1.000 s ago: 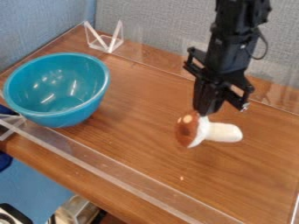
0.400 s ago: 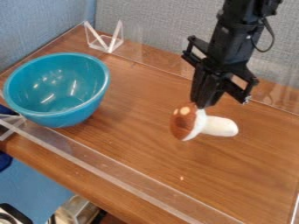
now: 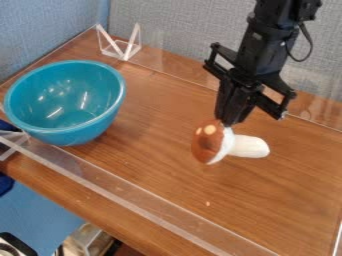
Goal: Remove the mushroom from inside the blue bowl and put it on the table
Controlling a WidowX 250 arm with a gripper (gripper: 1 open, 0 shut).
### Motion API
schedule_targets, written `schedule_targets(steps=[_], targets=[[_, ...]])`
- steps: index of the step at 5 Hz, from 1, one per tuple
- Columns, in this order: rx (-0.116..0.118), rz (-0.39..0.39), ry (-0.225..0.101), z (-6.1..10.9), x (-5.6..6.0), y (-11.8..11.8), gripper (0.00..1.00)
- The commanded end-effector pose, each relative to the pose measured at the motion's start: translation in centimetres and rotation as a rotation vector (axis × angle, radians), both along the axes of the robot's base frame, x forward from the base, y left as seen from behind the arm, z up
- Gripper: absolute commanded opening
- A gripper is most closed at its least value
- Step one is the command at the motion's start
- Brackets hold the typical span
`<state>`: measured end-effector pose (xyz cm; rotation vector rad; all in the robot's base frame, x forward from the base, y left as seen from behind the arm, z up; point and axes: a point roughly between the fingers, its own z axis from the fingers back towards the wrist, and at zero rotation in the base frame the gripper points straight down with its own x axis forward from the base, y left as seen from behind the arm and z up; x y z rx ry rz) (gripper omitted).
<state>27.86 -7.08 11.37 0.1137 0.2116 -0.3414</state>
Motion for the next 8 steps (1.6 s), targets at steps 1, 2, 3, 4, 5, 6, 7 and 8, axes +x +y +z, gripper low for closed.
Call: schedule_targets(steps=[1, 2, 3, 4, 5, 6, 7, 8], targets=[[-0.003, -0.015, -0.043, 0.5, 0.2, -0.5, 0.0], [0.011, -0.023, -0.043, -0.3, 0.2, -0.5, 0.0], [0.033, -0.06, -0.051, -0.4, -0.6, 0.5, 0.0], [0.077, -0.113, -0.064, 0.8, -1.3, 1.6, 0.0], [0.128, -0.157, -0.068, 2.0, -1.4, 3.7, 0.0], [0.145, -0.18, -0.084, 2.5, -0.7, 2.9, 0.0], [0.151, -0.212, -0.091, 2.6, -0.2, 2.0, 0.0], [0.15, -0.204, -0.073, 0.9, -0.1, 1.4, 0.0]])
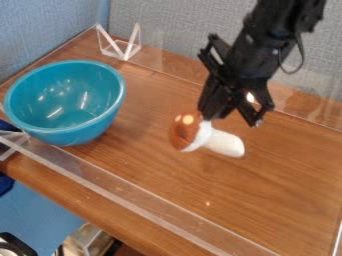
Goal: Remove the mushroom from inside the blue bowl and put it on the table
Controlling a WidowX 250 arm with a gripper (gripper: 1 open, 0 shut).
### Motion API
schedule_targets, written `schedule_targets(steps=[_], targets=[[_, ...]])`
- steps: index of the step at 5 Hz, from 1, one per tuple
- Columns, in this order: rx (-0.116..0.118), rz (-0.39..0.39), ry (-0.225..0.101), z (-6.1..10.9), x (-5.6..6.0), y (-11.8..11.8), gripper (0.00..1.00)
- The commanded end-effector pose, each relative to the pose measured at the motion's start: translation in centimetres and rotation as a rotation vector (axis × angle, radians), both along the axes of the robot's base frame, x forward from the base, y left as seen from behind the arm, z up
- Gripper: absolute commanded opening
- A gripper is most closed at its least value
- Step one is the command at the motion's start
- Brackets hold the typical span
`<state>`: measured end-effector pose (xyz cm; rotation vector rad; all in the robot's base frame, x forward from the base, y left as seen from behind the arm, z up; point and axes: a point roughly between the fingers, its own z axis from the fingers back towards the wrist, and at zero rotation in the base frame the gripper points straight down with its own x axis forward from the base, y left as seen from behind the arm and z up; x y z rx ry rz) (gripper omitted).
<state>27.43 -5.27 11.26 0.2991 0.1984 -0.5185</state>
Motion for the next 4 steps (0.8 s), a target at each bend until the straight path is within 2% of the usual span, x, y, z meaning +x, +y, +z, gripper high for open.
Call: schedule_targets(steps=[1, 2, 3, 4], targets=[[0.004, -0.002, -0.031, -0.2, 0.6, -0.7, 0.0], [0.012, 0.014, -0.033, -0.4, 1.1, -1.6, 0.0], [0.025, 0.01, -0.056, -0.1, 1.4, -2.2, 0.0], [0.009, -0.011, -0.052, -1.3, 2.0, -1.8, 0.0]])
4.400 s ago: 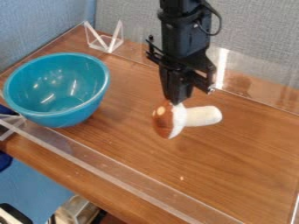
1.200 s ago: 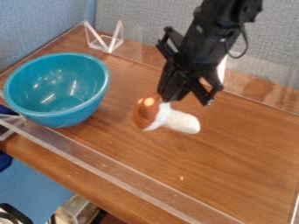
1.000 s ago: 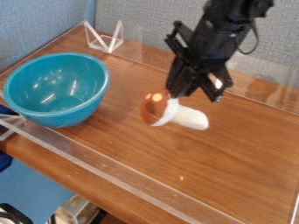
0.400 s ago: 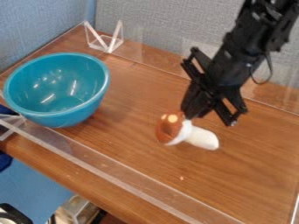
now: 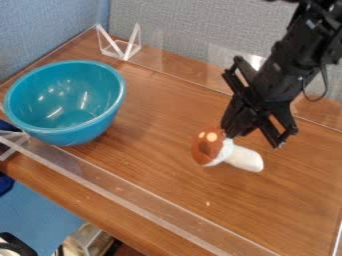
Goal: Remove the mushroom from inside the blue bowl and put it on the table
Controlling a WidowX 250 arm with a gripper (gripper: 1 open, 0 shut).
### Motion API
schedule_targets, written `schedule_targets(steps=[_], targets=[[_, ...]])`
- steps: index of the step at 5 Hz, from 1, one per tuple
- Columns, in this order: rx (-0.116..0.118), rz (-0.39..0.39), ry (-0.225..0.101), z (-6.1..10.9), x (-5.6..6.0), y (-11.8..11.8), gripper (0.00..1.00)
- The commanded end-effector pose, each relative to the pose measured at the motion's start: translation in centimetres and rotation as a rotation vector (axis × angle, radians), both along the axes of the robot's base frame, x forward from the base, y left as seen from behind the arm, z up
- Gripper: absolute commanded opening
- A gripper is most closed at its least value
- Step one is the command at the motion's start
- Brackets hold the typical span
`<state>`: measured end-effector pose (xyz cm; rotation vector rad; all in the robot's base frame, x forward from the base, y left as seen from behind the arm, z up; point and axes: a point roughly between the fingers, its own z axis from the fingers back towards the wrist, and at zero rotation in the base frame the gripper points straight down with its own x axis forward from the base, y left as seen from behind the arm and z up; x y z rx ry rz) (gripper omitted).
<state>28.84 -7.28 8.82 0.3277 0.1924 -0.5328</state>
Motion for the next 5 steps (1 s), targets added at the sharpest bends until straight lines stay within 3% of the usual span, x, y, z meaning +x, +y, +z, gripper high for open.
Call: schedule_targets(steps=[1, 3, 4, 5], targets=[[-0.032, -0.016, -0.037, -0.5, 1.0, 0.7, 0.0], [-0.056, 0.064, -0.04, -3.0, 1.7, 1.0, 0.0], [-0.063, 0.059, -0.039, -4.6, 1.5, 1.2, 1.0], [-0.068, 0.057, -0.04, -5.8, 1.3, 1.3, 1.0]])
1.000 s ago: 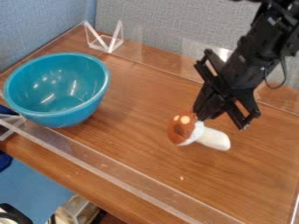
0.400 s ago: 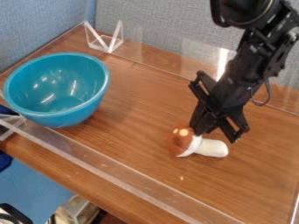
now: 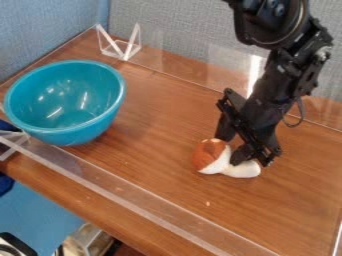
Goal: Remove the mushroom from inside the blue bowl and put it on the table
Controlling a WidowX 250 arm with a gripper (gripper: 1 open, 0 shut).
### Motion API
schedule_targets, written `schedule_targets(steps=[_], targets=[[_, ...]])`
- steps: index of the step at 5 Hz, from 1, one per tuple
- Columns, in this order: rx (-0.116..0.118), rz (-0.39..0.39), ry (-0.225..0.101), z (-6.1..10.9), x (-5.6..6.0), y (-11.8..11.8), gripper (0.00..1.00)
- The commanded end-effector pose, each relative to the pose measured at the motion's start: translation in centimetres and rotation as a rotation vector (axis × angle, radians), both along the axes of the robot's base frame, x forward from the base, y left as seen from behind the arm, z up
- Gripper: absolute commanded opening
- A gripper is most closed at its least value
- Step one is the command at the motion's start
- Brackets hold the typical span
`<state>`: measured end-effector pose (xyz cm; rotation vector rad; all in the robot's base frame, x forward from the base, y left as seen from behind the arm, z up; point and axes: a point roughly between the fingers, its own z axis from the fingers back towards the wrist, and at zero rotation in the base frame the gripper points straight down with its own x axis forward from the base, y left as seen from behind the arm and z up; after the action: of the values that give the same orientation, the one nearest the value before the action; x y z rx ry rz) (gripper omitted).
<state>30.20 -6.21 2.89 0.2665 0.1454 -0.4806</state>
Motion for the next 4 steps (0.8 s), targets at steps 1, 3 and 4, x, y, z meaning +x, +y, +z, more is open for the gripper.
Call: schedule_targets(steps=[1, 3, 4], targets=[[-0.007, 0.015, -0.007, -0.5, -0.3, 0.6, 1.0], [-0.032, 0.111, -0.037, 1.1, -0.1, 1.9, 1.0], [-0.05, 0.126, -0.058, 1.5, -0.4, 3.0, 1.0]])
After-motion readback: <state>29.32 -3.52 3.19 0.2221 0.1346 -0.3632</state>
